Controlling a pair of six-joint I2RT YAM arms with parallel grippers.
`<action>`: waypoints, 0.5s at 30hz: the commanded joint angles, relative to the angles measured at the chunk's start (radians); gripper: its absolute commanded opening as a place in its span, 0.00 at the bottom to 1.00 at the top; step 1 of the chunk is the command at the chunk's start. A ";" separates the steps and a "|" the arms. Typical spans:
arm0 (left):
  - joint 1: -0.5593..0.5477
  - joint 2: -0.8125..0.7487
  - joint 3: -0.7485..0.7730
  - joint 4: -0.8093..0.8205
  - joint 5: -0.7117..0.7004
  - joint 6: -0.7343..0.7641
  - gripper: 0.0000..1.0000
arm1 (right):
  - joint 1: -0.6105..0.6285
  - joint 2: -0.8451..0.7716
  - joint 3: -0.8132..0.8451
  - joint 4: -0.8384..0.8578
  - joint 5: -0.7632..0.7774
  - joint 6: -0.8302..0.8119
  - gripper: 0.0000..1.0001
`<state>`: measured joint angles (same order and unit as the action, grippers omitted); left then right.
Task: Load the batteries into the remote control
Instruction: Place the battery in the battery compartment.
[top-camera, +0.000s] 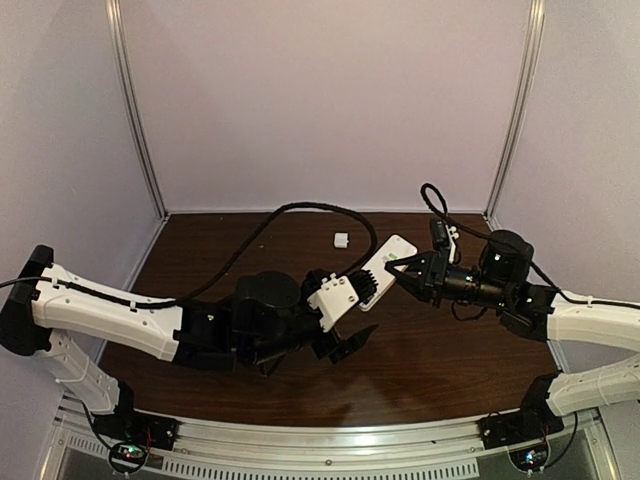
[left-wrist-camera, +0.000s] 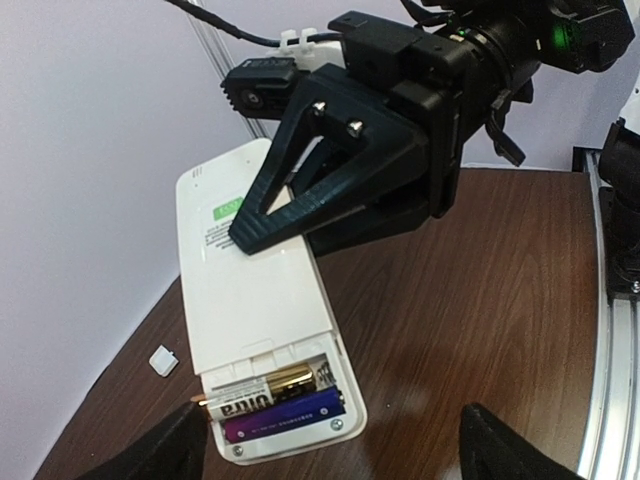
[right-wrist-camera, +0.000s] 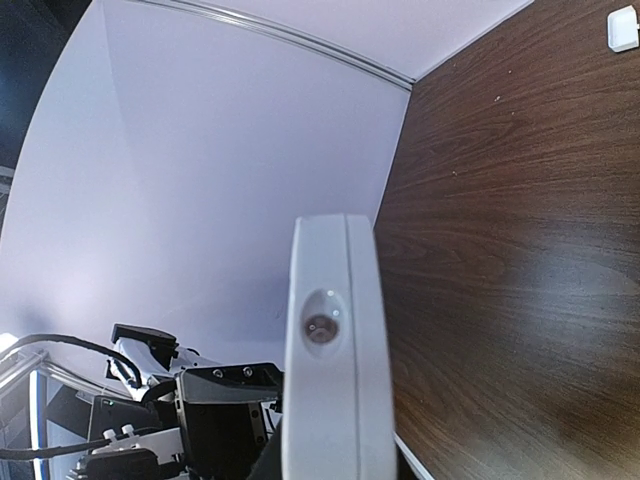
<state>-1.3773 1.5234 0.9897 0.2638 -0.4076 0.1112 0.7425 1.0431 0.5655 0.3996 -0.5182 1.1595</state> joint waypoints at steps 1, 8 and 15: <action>0.009 0.002 0.023 0.012 -0.006 -0.009 0.89 | 0.008 -0.025 0.003 0.023 0.004 0.008 0.00; 0.015 -0.016 0.015 0.014 -0.022 -0.004 0.89 | 0.008 -0.026 -0.004 0.018 0.007 0.005 0.00; 0.019 -0.009 0.019 0.014 -0.030 0.002 0.89 | 0.008 -0.021 -0.003 0.021 0.004 0.006 0.00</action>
<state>-1.3674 1.5230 0.9897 0.2634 -0.4168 0.1112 0.7425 1.0363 0.5648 0.3988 -0.5182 1.1595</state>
